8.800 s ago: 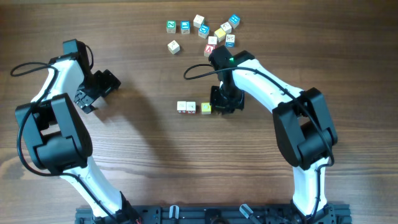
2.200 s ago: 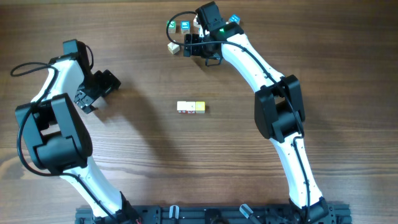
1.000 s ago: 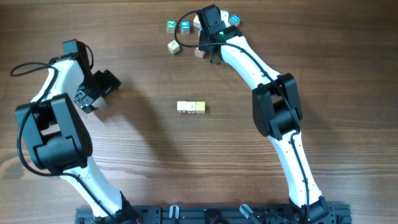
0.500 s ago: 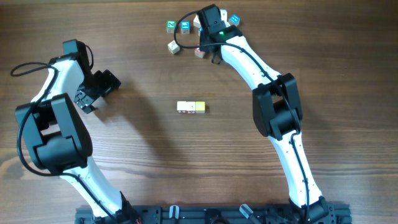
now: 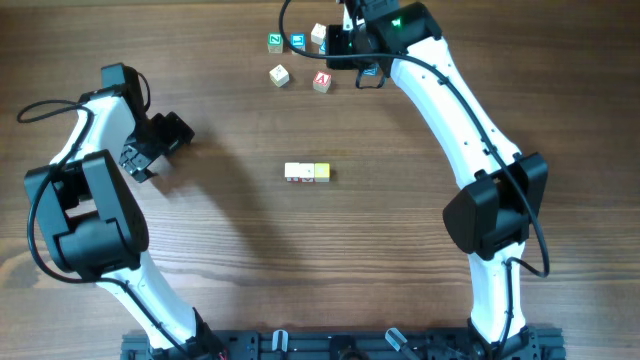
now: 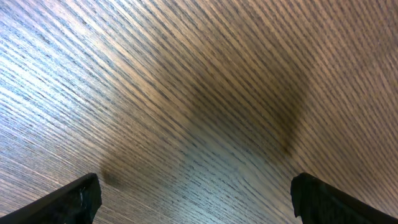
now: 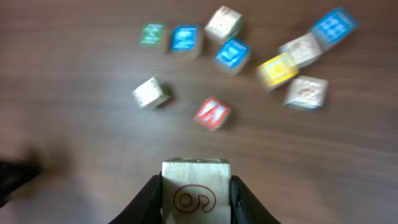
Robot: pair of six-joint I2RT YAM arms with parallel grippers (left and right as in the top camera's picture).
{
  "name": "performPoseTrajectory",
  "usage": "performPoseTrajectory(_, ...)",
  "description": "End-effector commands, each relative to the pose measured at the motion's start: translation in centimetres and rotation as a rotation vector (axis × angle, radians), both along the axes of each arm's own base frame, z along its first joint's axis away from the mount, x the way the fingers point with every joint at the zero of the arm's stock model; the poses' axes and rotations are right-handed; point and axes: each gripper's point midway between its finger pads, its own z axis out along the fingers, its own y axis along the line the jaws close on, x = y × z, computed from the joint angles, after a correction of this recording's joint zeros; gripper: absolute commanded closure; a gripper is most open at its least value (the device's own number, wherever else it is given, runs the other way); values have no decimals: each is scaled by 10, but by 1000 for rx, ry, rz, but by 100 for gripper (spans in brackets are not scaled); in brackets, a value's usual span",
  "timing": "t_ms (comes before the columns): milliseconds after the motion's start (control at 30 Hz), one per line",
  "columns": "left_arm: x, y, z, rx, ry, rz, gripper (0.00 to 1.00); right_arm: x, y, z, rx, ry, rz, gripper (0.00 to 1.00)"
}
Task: Form a horizontal line
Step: 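Grasp a white green-letter block from the cluster with the right gripper, then carry the green-letter block toward the right end of the row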
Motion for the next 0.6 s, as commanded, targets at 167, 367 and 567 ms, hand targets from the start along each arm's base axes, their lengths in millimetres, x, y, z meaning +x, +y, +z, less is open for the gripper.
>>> performPoseTrajectory(167,-2,-1,-5,-11,11,-2,0,-64,60,-14,87,193,149,92)
performPoseTrajectory(367,-2,-1,-5,-11,11,-2,0,-104,107,-20,-2,164,138,92)
performPoseTrajectory(567,-2,0,-5,-11,11,-1,0,-122,141,-19,-40,84,174,92)
